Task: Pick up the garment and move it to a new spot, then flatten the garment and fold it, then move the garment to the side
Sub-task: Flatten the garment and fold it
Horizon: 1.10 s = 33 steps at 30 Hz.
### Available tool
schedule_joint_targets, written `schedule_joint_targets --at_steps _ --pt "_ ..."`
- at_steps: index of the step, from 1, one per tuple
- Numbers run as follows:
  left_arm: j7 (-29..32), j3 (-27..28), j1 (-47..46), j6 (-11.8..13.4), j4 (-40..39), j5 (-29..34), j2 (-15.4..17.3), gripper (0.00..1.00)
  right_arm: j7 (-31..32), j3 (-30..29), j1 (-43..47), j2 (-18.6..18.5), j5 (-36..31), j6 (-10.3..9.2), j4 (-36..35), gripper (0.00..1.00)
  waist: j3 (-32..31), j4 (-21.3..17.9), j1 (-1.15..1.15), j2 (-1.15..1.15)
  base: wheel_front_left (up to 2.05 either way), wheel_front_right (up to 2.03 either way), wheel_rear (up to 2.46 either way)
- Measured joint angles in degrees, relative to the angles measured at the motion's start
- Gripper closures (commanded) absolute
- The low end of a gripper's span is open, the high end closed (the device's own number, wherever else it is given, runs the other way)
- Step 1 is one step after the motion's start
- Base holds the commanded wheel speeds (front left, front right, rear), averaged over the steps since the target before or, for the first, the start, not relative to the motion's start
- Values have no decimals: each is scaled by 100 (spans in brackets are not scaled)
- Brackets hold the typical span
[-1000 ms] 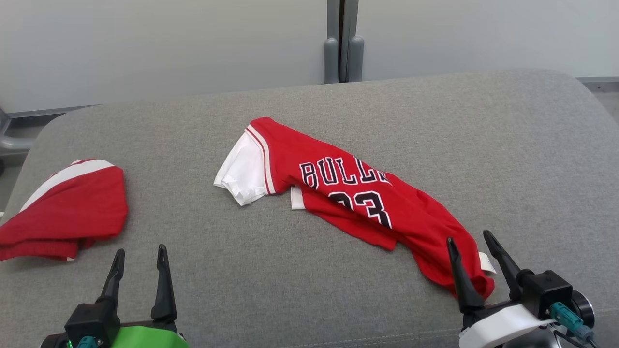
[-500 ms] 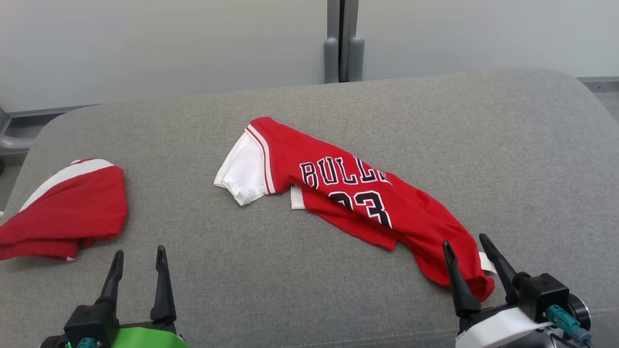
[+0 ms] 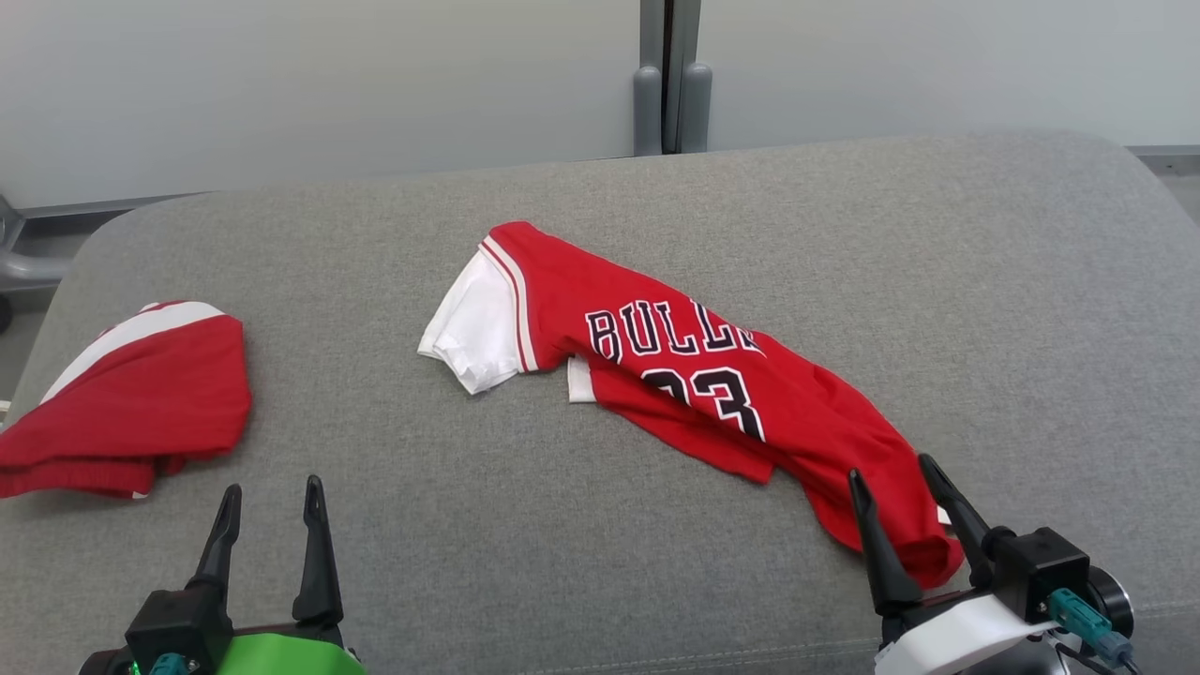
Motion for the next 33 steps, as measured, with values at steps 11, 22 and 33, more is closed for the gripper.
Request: schedule_joint_targets --at_steps 11,22,33 --pt "-24 -60 -158 -29 45 -24 -34 0 336 502 -326 -309 188 0 545 0 181 157 0 0 0 0 0" --pt "-76 -154 -596 -188 255 -2 -211 0 364 1280 -1255 -686 504 0 1790 0 610 381 0 0 0 0 0" --pt "-109 -164 -1016 -431 509 114 -501 0 243 1769 -2279 -960 679 0 2986 0 1029 760 1 0 0 0 0"
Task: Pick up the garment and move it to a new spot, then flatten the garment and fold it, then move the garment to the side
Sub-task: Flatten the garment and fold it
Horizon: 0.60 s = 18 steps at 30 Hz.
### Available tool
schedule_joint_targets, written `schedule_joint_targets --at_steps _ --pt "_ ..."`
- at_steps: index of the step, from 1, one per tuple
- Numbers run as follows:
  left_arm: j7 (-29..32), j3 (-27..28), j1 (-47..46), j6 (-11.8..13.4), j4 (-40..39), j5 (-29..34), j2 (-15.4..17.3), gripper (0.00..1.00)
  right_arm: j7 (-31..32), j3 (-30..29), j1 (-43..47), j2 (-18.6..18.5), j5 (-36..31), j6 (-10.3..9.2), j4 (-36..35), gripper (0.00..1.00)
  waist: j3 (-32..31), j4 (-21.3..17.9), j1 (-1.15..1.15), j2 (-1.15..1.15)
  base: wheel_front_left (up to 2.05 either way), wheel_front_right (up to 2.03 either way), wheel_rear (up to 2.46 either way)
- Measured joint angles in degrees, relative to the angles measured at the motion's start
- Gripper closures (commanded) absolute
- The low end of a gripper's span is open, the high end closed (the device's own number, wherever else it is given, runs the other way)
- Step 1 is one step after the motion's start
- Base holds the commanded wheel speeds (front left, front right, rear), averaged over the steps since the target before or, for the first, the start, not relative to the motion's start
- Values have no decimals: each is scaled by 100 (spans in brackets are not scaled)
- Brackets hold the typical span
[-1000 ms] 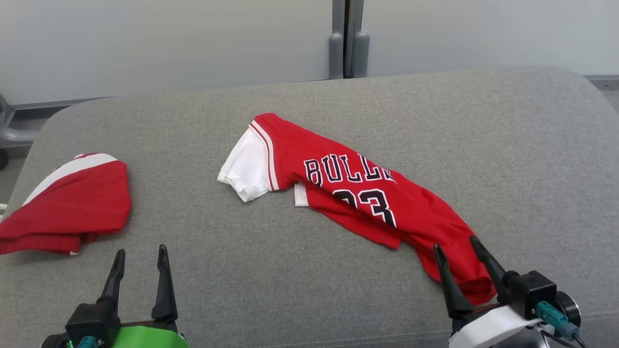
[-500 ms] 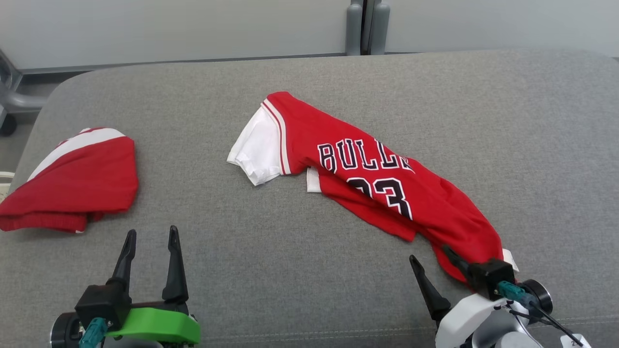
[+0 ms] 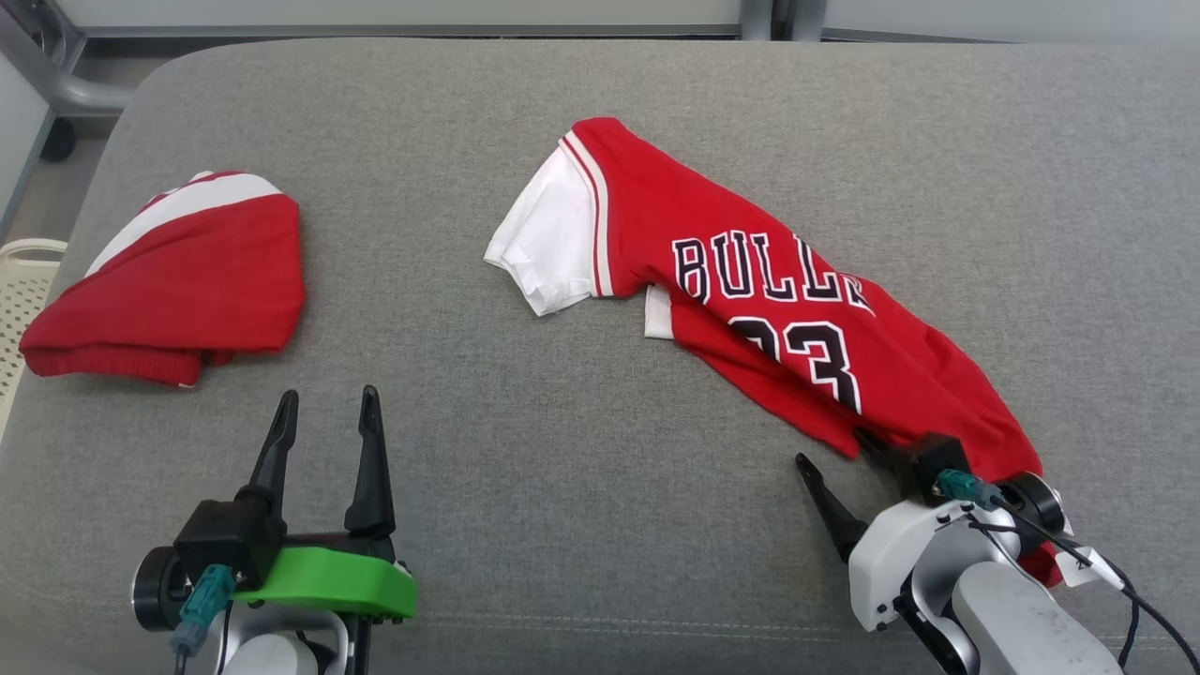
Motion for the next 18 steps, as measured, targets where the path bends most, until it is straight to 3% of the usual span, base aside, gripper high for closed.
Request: schedule_joint_targets --at_steps 4,5,6,7,8,9,18 --pt "-1 73 -15 -59 16 71 -74 0 112 111 -291 -65 91 1 405 0 85 114 0 0 0 0 0" --pt "-1 105 -15 -81 22 88 -88 0 131 123 -353 -73 90 2 474 9 101 133 0 0 0 0 0" --pt "-1 134 -17 -100 25 115 -102 0 131 109 -407 -80 75 4 546 54 113 150 0 0 0 0 0" --pt "-1 165 -18 -107 27 138 -120 0 141 79 -464 -75 71 4 627 69 123 162 0 0 0 0 0" --pt "-1 194 -18 -123 27 158 -143 0 144 71 -504 -71 68 4 681 93 130 168 0 0 0 0 0" --pt "-1 218 -18 -141 27 178 -166 0 144 68 -531 -65 58 4 726 100 132 166 0 0 0 0 0" --pt "-1 424 -10 -252 36 328 -257 0 193 420 -522 -148 517 -3 426 100 75 35 0 0 0 0 0"
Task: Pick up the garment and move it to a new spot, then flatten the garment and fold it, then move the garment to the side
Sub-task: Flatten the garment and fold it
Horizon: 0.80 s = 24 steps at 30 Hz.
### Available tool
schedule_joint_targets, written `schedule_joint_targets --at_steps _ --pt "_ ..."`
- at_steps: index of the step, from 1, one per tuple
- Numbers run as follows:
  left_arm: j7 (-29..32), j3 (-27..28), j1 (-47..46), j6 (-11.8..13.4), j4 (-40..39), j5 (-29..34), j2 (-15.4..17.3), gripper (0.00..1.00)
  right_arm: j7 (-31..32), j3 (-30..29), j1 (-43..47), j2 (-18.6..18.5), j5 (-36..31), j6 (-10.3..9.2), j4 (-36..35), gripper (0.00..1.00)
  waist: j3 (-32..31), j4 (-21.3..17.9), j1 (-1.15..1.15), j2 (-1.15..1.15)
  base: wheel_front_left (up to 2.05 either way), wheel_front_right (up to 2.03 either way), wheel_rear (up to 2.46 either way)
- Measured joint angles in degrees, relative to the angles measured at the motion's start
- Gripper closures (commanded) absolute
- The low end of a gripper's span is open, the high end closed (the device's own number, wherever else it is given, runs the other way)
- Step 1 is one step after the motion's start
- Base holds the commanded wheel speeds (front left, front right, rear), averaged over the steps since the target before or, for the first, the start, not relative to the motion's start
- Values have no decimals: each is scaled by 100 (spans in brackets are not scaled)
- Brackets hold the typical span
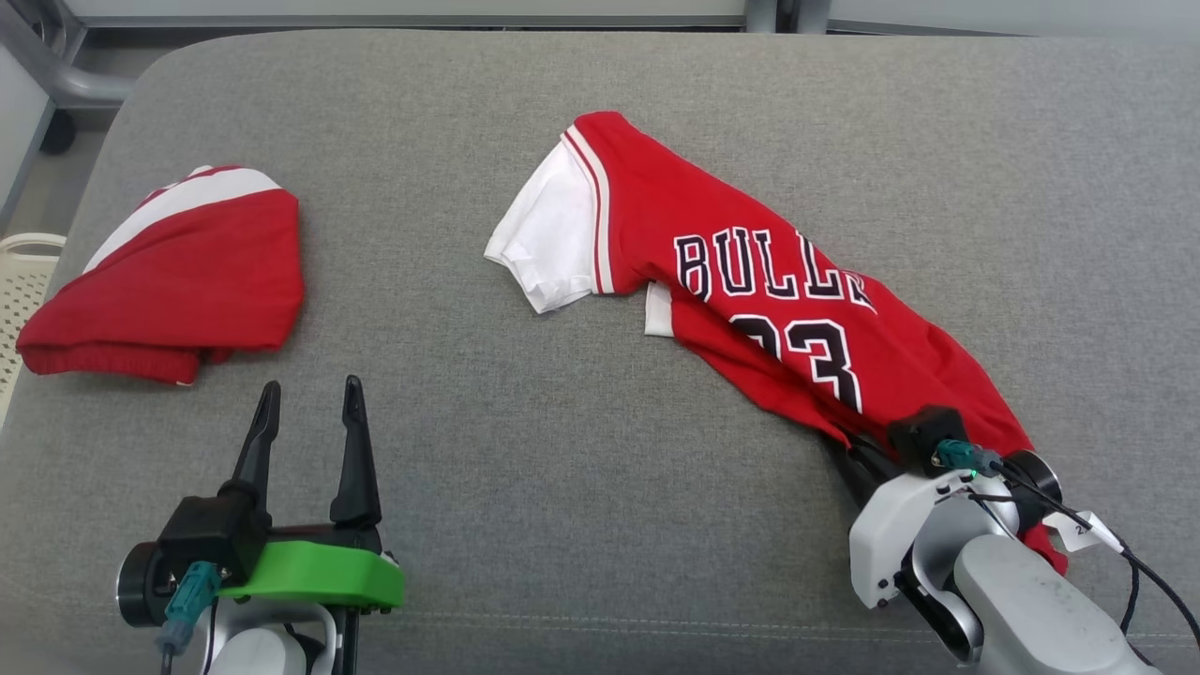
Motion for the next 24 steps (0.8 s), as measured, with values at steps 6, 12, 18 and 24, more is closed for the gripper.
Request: schedule_joint_targets --at_steps 6,12,18,24 --pt "-5 122 41 -26 -9 63 -11 0 164 308 200 -413 731 2 -1011 100 -74 -143 0 0 0 0 0" --pt "-9 175 108 -60 -8 110 -29 0 302 502 396 -882 1615 1 -2141 100 -147 -283 0 0 0 0 0" --pt "-9 210 150 -92 2 168 -43 0 327 293 409 -1341 2193 1 -2827 100 -245 -391 0 0 0 0 0" --pt "-9 213 170 -104 0 201 -52 0 292 -122 415 -1629 2349 1 -2919 100 -311 -451 0 0 0 0 0"
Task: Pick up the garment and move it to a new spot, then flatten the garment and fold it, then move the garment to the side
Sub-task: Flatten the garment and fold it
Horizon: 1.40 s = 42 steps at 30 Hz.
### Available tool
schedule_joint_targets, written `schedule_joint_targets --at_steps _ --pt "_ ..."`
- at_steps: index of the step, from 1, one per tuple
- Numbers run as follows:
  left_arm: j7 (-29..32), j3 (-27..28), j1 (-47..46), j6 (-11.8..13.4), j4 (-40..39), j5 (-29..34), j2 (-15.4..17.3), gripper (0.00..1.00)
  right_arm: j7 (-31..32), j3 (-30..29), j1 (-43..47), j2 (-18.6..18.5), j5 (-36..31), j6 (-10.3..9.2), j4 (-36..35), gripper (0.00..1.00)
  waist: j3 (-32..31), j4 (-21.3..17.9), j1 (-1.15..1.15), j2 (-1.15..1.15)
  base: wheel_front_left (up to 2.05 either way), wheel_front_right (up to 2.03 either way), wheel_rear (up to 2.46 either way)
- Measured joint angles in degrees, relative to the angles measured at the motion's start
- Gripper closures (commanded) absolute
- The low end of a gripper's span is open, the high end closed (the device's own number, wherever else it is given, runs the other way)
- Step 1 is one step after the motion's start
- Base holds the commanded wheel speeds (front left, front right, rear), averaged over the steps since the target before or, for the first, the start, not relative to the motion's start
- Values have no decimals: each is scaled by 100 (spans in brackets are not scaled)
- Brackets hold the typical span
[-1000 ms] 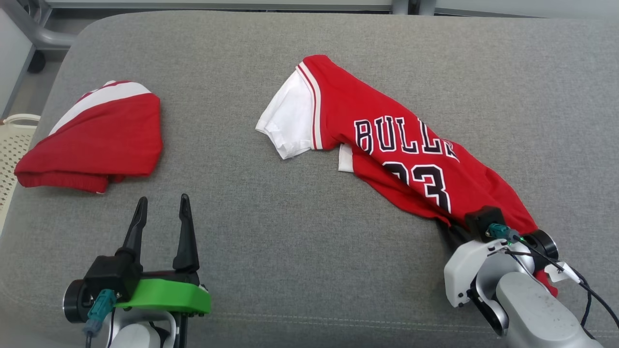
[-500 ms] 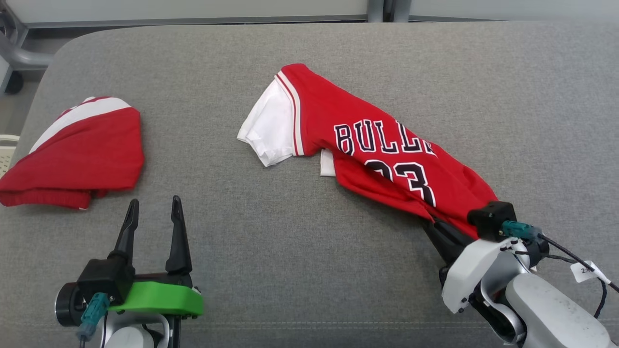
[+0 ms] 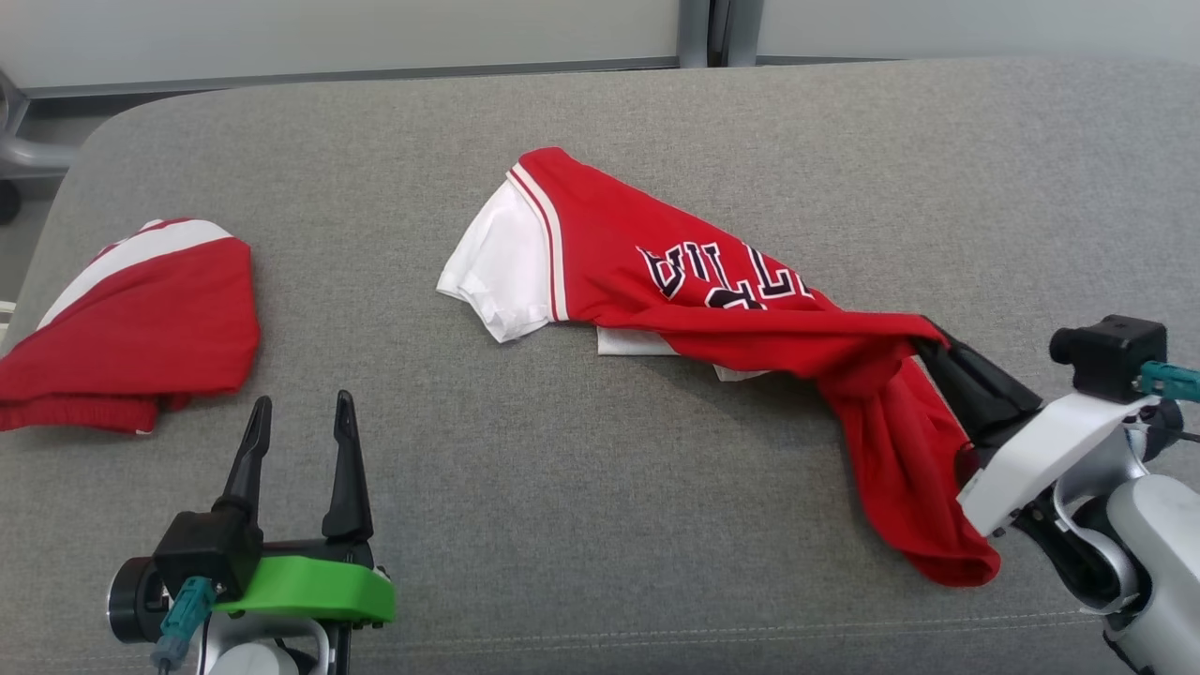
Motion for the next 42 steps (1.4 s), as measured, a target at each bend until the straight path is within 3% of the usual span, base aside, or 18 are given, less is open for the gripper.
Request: schedule_joint_targets --at_steps 9,14,27,35,36,37,38,42 --pt "0 33 8 -18 -10 7 -5 0 -185 -693 -7 -264 -290 0 346 100 1 -26 -1 0 0 0 0" --pt "0 36 9 -23 -11 21 -5 0 -20 -505 2 -280 -506 0 292 100 7 -2 0 0 0 0 0" --pt "0 85 80 -32 -40 21 -20 0 528 38 1460 650 -826 0 -210 100 11 -59 0 0 0 0 0" --pt "0 90 78 -32 -44 21 16 0 648 63 1848 1123 -1017 0 75 100 10 -182 -1 0 0 0 0" --pt "0 89 78 -32 -44 21 21 0 627 53 1847 1155 -1017 0 125 67 16 -191 -1 0 0 0 0" --pt "0 88 77 -32 -42 21 26 0 601 59 1847 1179 -1017 0 164 6 21 -198 0 0 0 0 0" --pt "0 89 77 -32 -41 21 27 0 569 58 1846 1203 -1015 0 191 0 24 -202 0 0 0 0 0" --pt "0 105 77 -19 -47 21 52 0 283 2 1842 1180 -966 0 85 0 28 -229 0 0 0 0 0"
